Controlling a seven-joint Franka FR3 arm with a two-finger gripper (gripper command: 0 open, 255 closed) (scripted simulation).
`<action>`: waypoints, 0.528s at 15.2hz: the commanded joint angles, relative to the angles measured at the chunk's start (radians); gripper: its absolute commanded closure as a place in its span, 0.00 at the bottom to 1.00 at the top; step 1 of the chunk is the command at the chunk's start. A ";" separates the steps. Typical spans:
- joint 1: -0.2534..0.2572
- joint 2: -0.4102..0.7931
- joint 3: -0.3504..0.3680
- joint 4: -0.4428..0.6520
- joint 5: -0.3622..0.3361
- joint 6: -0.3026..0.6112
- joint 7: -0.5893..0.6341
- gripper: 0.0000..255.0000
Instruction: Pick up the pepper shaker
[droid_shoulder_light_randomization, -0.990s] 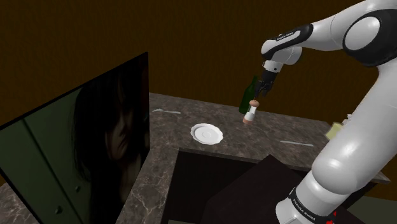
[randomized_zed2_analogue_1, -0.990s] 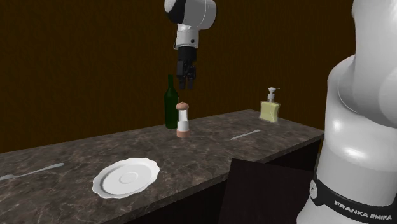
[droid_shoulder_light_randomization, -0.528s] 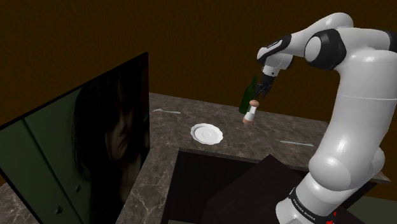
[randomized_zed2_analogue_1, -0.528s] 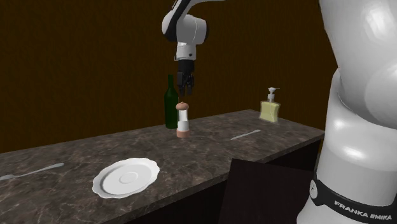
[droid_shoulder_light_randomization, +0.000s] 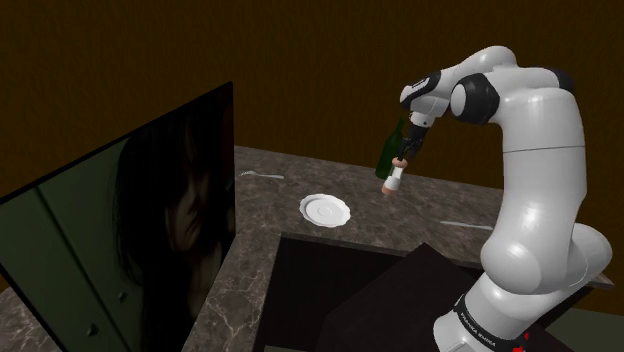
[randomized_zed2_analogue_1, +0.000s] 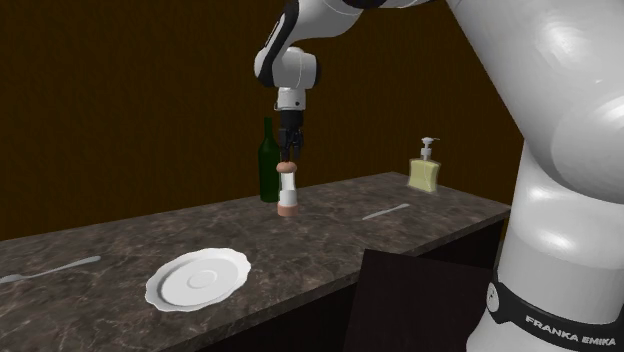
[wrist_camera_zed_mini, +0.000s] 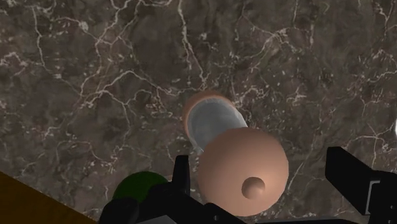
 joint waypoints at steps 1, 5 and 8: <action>-0.004 0.015 0.004 -0.001 0.007 0.015 -0.006 0.00; -0.007 0.036 0.011 -0.017 0.018 0.050 -0.014 0.00; -0.007 0.036 0.011 -0.019 0.019 0.052 -0.015 1.00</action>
